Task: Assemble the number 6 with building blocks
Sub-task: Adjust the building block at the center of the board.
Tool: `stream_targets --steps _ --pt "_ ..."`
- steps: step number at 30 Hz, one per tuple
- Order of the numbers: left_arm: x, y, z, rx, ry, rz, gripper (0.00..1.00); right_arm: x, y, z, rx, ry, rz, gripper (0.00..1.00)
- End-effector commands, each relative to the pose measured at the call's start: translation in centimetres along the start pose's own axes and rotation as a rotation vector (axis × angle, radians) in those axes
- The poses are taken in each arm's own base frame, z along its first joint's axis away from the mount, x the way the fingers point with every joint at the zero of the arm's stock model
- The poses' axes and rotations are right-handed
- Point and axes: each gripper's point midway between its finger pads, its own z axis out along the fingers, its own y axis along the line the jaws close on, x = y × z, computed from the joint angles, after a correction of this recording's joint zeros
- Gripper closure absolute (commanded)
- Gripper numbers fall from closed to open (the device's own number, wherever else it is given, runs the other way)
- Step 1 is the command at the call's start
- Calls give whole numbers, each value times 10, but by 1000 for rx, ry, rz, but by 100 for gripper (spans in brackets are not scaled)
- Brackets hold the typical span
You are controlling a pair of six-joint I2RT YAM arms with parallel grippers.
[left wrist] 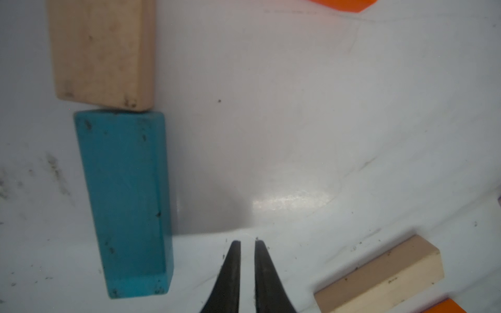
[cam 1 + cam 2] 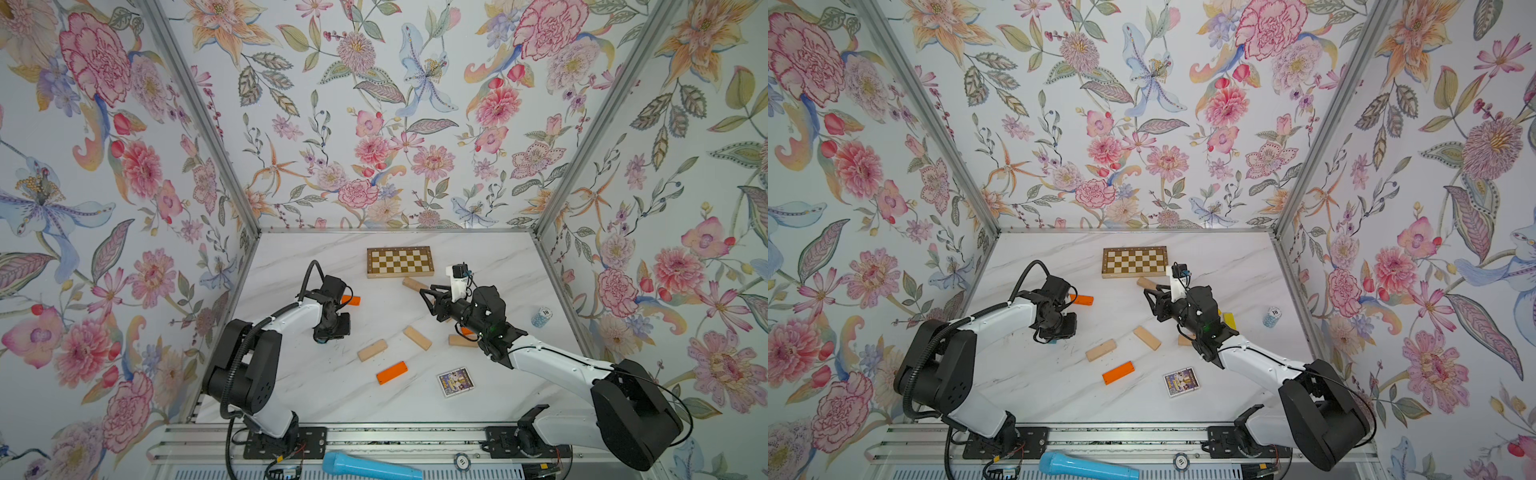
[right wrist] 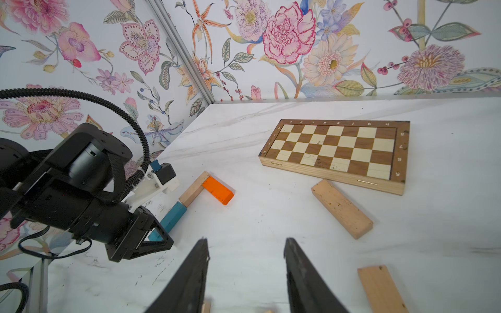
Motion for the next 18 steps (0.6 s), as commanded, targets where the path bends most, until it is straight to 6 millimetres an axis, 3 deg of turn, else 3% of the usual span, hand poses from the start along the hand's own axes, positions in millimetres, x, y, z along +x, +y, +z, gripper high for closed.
stream_targets --steps 1,18 --pt "7 12 10 -62 28 18 86 3 -2 -3 9 3 18 53" --pt "0 33 7 -179 30 52 86 5 1 -2 1 12 15 53"
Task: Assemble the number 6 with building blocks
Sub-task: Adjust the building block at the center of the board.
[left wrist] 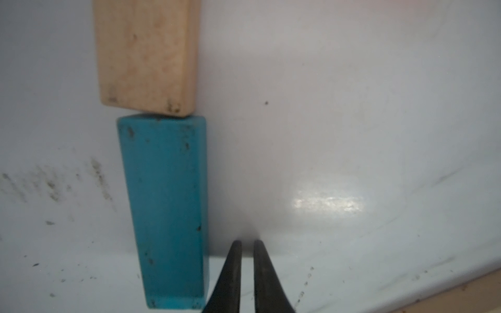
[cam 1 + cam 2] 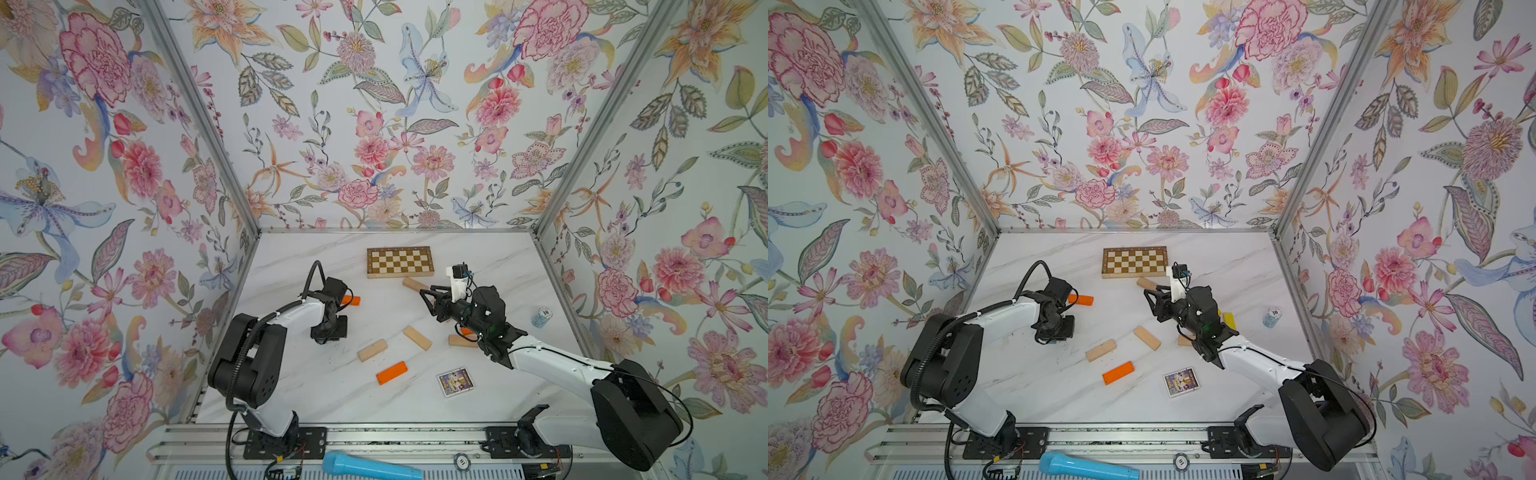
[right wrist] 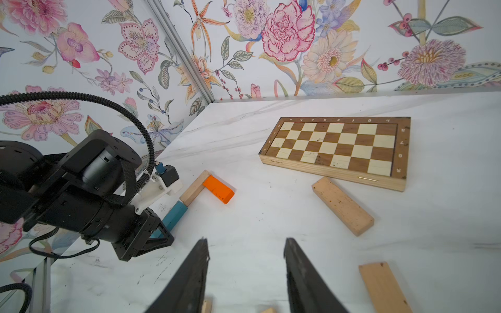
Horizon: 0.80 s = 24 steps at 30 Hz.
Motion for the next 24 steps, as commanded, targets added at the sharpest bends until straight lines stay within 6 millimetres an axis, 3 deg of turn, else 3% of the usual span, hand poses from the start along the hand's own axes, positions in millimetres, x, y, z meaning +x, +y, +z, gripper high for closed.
stream_targets --steps 1,24 --pt "0 12 0 -53 21 12 86 3 2 -2 -1 6 5 53" --pt "-5 20 -1 -38 15 -20 86 8 10 1 -9 20 -11 53"
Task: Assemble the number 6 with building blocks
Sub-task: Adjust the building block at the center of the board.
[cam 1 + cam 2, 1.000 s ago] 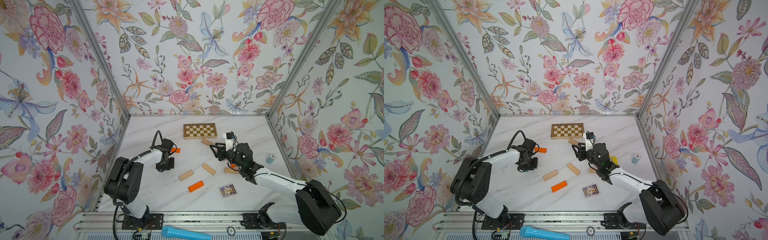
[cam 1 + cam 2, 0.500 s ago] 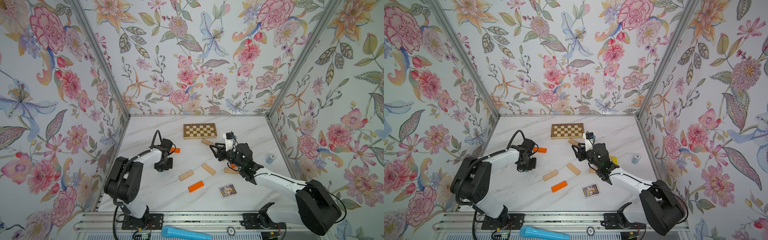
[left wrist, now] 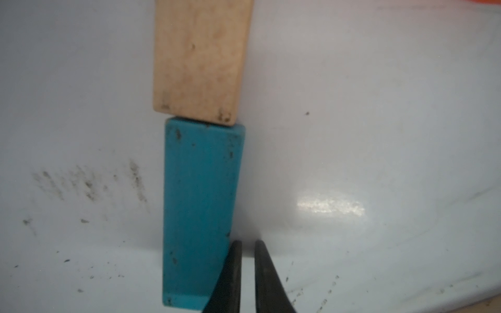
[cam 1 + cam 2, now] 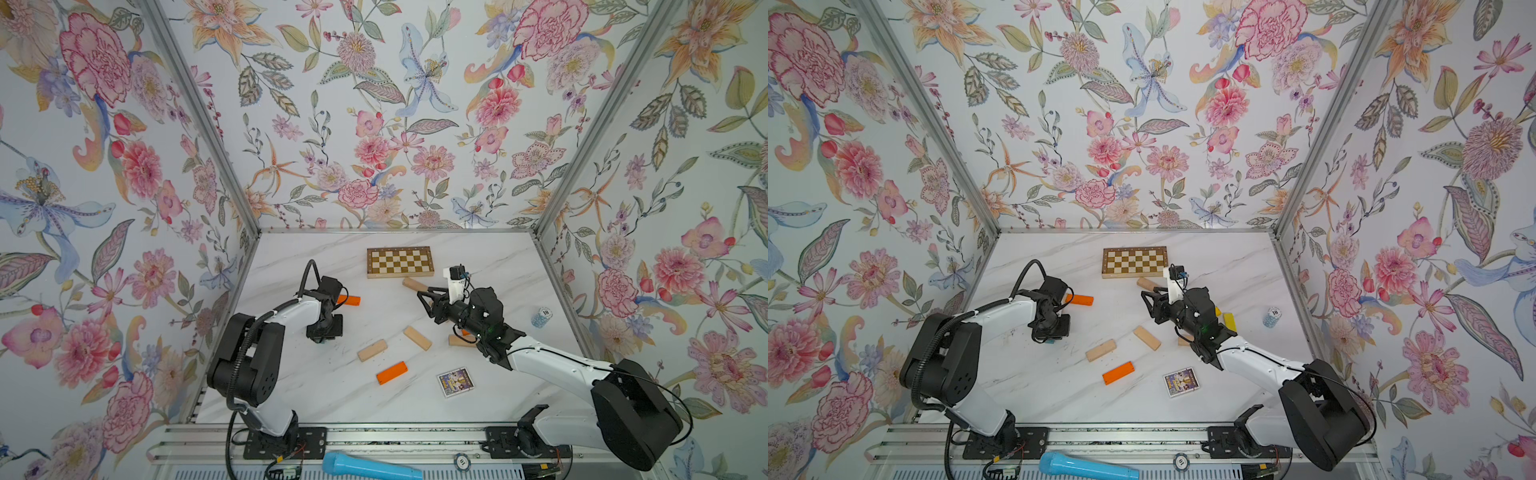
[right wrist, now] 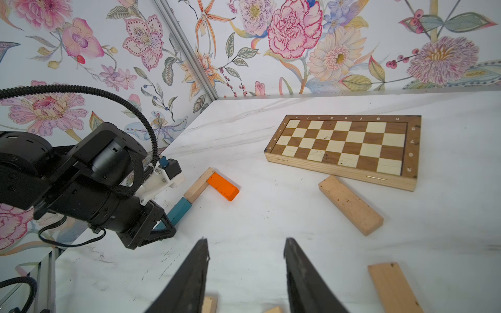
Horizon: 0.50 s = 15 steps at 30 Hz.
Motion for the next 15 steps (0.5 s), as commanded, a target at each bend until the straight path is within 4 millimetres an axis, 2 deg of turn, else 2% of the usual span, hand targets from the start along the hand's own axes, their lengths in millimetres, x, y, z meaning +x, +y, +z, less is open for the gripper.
stream_targets --steps 1,6,11,15 --pt "-1 4 0 -10 13 13 86 3 2 0 5 11 -6 53" --pt "-8 -10 -14 41 -26 25 81 3 3 -1 4 9 -11 53" --pt "-24 -28 -39 87 -93 38 62 0 3 -2 11 -1 -13 53" --pt "-33 -29 -42 82 -112 42 59 -6 3 -7 18 -21 -13 53"
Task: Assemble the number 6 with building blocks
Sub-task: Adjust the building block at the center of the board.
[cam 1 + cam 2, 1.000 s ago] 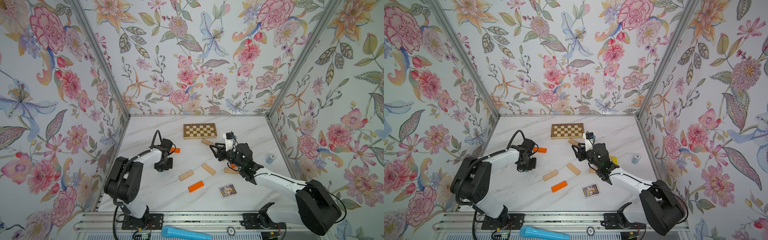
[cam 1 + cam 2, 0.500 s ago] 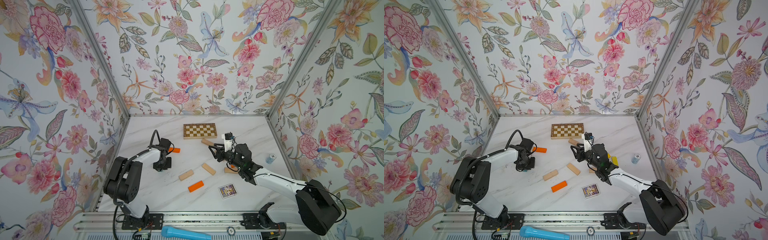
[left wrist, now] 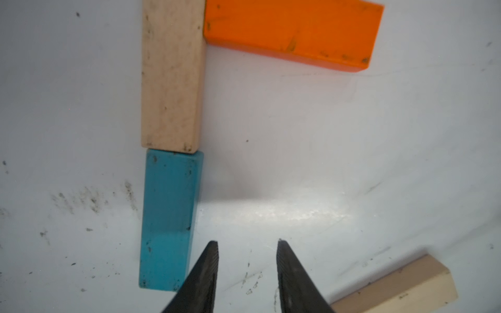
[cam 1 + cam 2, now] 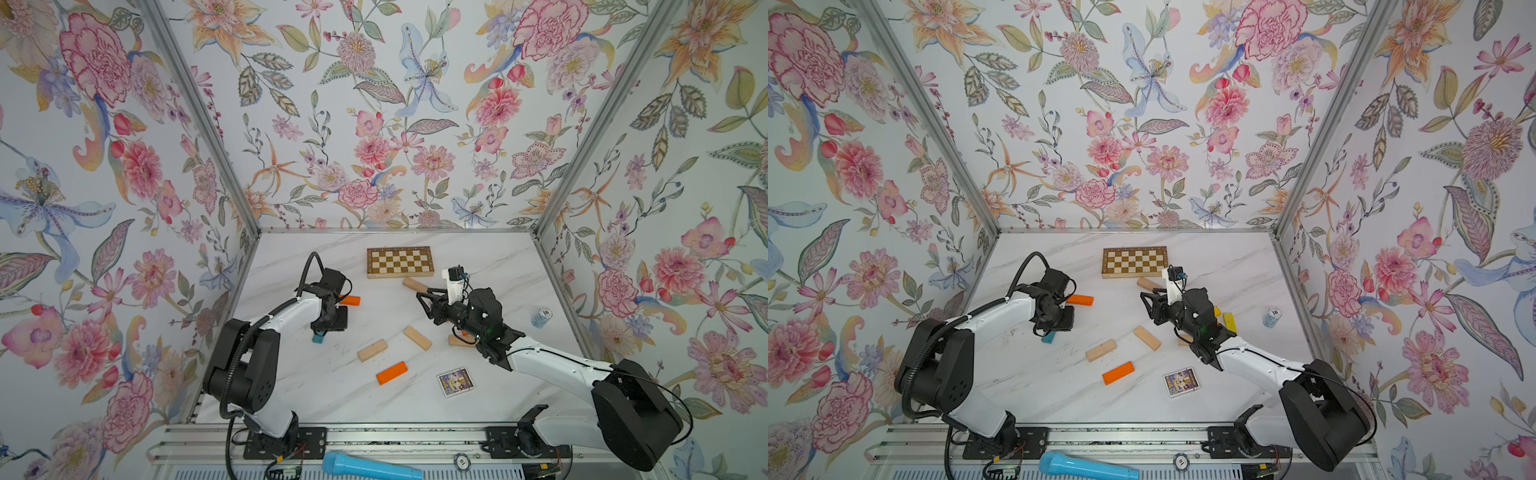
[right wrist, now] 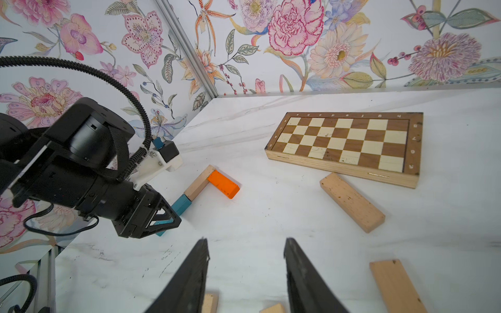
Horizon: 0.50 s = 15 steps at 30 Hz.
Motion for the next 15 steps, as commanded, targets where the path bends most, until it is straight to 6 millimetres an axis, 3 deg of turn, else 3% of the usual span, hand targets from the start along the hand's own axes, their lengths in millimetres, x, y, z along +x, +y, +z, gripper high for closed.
stream_targets --steps 1,6,15 --pt "-8 -5 -6 11 -9 7 59 -10 1 -7 15 -30 -11 53" --pt "-11 -13 5 48 1 -3 59 -12 -1 -13 38 -38 0 53" --pt "-18 -12 27 13 24 4 60 -13 -5 -23 60 -56 24 53"
